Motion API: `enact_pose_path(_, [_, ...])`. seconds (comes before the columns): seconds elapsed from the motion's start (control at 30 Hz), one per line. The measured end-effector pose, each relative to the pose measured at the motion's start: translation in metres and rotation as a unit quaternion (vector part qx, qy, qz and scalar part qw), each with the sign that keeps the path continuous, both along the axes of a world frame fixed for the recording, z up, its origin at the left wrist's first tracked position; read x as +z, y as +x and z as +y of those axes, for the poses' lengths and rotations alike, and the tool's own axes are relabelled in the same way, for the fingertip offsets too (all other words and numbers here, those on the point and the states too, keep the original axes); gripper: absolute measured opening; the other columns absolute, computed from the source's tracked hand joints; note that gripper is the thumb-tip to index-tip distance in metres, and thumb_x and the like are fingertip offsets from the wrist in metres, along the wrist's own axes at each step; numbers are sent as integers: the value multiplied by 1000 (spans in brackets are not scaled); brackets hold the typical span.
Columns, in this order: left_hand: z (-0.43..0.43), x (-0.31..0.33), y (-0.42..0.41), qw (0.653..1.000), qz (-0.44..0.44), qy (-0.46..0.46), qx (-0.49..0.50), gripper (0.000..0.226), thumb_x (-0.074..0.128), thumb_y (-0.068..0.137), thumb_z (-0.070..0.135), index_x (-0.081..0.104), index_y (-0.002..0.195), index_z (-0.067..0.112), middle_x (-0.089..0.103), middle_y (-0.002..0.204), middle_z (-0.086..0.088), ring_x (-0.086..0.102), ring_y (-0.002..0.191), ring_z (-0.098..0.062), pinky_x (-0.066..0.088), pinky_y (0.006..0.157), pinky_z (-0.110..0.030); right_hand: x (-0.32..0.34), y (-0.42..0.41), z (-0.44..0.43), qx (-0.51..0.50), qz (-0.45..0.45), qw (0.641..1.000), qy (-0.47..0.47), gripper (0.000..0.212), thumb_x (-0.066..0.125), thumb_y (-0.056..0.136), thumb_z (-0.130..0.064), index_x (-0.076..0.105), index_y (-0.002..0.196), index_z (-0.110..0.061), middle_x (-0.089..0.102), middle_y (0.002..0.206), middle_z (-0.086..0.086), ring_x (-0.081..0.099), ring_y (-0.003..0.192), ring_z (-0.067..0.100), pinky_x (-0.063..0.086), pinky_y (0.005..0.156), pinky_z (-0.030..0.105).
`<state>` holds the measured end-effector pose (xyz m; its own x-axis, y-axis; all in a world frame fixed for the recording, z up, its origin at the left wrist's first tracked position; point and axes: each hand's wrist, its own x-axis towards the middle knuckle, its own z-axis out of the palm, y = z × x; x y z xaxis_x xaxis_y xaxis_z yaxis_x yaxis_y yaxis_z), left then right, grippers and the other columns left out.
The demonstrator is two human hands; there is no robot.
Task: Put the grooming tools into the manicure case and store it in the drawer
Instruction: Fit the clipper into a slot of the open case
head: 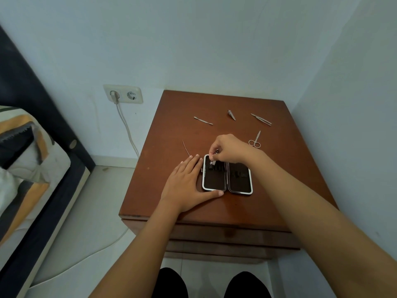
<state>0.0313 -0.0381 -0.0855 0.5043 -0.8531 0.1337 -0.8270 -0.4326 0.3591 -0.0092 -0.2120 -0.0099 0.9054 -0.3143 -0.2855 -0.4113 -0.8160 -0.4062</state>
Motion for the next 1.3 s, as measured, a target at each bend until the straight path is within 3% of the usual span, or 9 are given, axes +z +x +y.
enact_pose_path(0.1, [0, 0, 0, 1000, -4, -1, 1, 110, 34, 65, 88, 14, 150, 22, 12, 158, 8, 3, 145, -7, 1, 116, -28, 0, 3, 3, 4, 3, 1000, -11, 14, 61, 83, -18, 67, 72, -24, 53, 77, -4, 48, 64, 6, 40, 62, 25])
enact_pose_path(0.23, [-1, -2, 1, 1000, -4, -2, 0, 110, 35, 65, 89, 14, 150, 22, 12, 158, 7, 4, 145, -7, 1, 116, -28, 1, 8, 6, -13, 20, 1000, -9, 18, 64, 78, -15, 66, 64, -26, 58, 89, 4, 53, 78, 13, 42, 65, 27])
enact_pose_path(0.37, [-1, -2, 1, 1000, -4, 0, 0, 110, 34, 65, 89, 14, 150, 23, 11, 158, 8, 3, 145, -7, 2, 117, -29, 0, 8, 9, -41, 0, 999, 8, 6, 70, 76, -15, 73, 77, -20, 60, 84, 1, 57, 84, 13, 43, 68, 25])
enact_pose_path(0.67, [-1, -2, 0, 1000, 0, -5, 1, 109, 36, 65, 88, 15, 150, 22, 12, 158, 8, 4, 145, -8, 1, 115, -28, -15, -3, 21, -172, -104, 979, 24, 12, 77, 70, -24, 73, 81, -22, 70, 92, 8, 64, 86, 16, 53, 80, 28])
enact_pose_path(0.93, [0, -2, 0, 1000, 3, -2, -1, 111, 33, 63, 89, 14, 150, 22, 12, 158, 7, 4, 145, -8, 2, 117, -29, -17, -5, 31, -242, -153, 958, 38, 6, 73, 72, -17, 73, 77, -13, 68, 78, 5, 59, 76, 14, 44, 67, 22])
enact_pose_path(1.1, [0, -1, 1, 1000, 6, 2, -3, 111, 32, 64, 89, 13, 150, 21, 11, 158, 6, 3, 145, -8, 2, 117, -30, -25, -6, 38, -260, -196, 943, 61, 9, 71, 71, -11, 75, 79, -9, 66, 71, 5, 59, 67, 14, 46, 64, 23])
enact_pose_path(1.3, [0, 0, 0, 1000, 9, 8, -4, 112, 32, 64, 89, 12, 150, 21, 10, 158, 6, 2, 145, -8, 1, 117, -29, -28, -12, 38, -251, -225, 938, 86, 14, 72, 74, -10, 75, 87, -7, 74, 87, 10, 65, 77, 14, 46, 73, 18])
